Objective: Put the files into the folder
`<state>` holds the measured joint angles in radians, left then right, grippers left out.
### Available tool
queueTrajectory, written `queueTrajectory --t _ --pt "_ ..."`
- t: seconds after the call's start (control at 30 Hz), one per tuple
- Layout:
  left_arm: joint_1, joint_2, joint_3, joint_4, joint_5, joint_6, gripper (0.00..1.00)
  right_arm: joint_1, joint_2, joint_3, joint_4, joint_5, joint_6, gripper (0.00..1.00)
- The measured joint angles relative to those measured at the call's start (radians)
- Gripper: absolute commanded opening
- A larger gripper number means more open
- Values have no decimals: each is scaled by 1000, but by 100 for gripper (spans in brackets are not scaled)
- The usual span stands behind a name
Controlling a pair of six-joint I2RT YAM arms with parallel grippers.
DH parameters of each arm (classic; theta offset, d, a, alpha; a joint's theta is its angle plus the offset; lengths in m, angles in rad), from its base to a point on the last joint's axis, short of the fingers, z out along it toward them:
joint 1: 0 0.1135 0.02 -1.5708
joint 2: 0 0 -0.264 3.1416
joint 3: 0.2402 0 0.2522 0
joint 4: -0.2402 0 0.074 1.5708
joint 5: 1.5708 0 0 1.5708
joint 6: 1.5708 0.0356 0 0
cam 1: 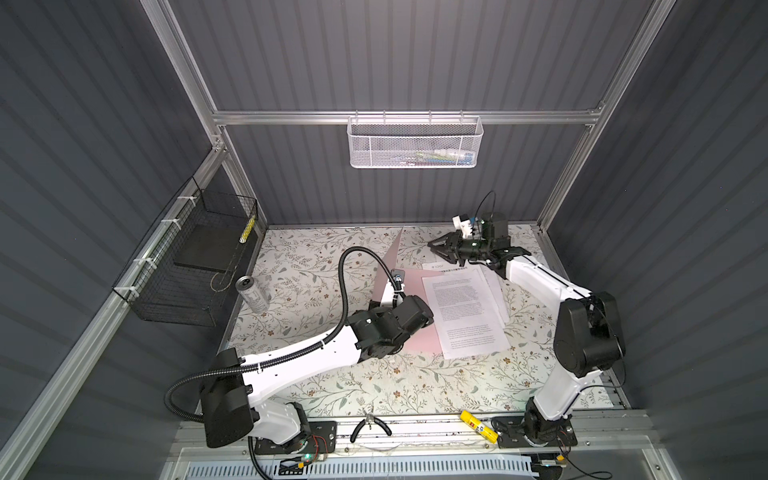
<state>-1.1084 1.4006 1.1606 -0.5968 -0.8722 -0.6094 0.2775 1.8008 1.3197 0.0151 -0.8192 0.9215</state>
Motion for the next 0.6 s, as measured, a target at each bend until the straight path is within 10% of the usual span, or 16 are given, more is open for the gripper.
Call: queueTrajectory --t 0.53,0.6 --pt "100 -303 -212 17 60 -163 0 238 299 42 -132 101 -99 21" --pt "111 -327 -228 14 61 -179 16 247 323 43 -148 116 -105 21"
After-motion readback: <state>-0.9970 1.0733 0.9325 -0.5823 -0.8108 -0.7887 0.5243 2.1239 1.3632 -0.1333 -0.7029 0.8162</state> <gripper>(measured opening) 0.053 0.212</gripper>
